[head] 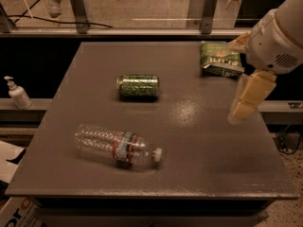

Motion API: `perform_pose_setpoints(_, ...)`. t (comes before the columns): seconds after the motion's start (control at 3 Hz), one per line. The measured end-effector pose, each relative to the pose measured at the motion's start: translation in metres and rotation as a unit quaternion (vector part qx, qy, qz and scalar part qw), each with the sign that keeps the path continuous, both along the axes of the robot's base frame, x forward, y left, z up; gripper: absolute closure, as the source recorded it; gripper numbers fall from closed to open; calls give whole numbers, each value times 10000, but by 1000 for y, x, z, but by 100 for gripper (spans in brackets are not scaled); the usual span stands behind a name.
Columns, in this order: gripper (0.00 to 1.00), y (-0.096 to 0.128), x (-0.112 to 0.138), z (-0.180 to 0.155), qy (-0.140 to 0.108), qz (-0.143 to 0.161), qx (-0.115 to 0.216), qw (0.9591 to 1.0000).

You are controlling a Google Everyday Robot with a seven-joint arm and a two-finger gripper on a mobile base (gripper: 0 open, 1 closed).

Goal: Move green can near green jalapeno chip bag

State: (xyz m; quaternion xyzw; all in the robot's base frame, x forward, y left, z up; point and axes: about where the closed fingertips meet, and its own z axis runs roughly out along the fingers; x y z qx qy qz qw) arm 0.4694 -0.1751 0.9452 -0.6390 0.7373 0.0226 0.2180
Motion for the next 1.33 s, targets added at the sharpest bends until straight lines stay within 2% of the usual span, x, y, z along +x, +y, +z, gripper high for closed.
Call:
perform_pose_setpoints(0.33,0,38,16,-21,53,336,435,9985)
perform_pose_setpoints(0.67,0,84,23,-34,68,688,787,9945)
perform_pose_setpoints(1.0,0,127,37,-37,-44,975,1048,9897)
perform_pose_setpoints(1.33,0,157,59,-46,-99,1092,1247,9861)
